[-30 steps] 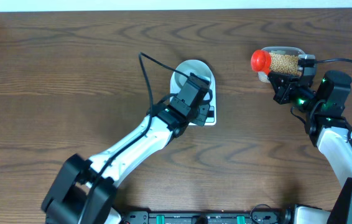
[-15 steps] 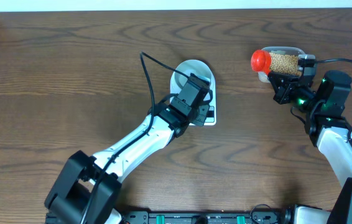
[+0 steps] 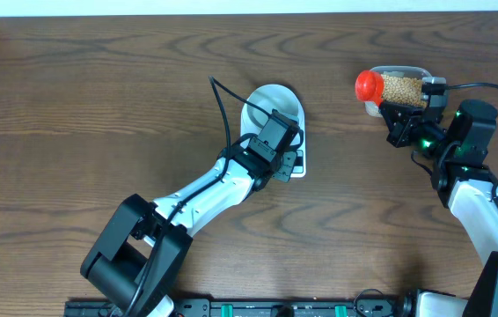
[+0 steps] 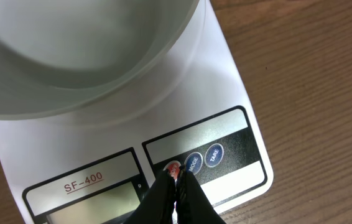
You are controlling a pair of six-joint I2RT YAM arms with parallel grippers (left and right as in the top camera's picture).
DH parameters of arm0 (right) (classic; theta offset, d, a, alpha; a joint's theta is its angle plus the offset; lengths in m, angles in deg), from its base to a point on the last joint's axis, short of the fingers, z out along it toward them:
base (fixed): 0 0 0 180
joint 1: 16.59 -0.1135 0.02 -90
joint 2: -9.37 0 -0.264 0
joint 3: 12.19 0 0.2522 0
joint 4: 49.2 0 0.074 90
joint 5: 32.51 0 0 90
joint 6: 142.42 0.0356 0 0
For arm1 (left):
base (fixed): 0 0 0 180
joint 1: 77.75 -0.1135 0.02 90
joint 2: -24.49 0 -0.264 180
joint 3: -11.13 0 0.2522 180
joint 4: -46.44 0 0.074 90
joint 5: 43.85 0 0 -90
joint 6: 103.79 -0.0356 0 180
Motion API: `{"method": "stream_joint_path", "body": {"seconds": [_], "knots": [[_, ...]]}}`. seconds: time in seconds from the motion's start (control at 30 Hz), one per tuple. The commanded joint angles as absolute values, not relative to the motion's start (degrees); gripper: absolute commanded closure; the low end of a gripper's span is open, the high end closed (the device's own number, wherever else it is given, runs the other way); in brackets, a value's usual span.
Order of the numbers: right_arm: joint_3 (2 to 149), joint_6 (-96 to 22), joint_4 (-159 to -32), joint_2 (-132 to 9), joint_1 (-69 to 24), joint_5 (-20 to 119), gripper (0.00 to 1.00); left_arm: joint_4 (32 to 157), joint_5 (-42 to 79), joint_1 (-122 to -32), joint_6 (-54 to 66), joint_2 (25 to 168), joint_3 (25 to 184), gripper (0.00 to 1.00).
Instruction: Scoop item into bowl and weigh 50g on scale
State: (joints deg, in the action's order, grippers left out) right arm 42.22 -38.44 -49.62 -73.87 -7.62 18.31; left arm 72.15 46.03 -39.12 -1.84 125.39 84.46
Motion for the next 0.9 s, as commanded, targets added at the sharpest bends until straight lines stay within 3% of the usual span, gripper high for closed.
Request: {"method": "stream_joint_path", "body": {"seconds": [0.0,0.87], "knots": [[42.8,-39.4,-49.5,-74.0,-7.7,18.2,0.99,72.0,45.2,-39.2,-1.4,126.7,84.5,0.93],[42.8,-39.4,-49.5,-74.0,-7.7,18.1,0.99,70.4,45.3,-39.2,-1.2,129.5,84.5,0.93]]}}
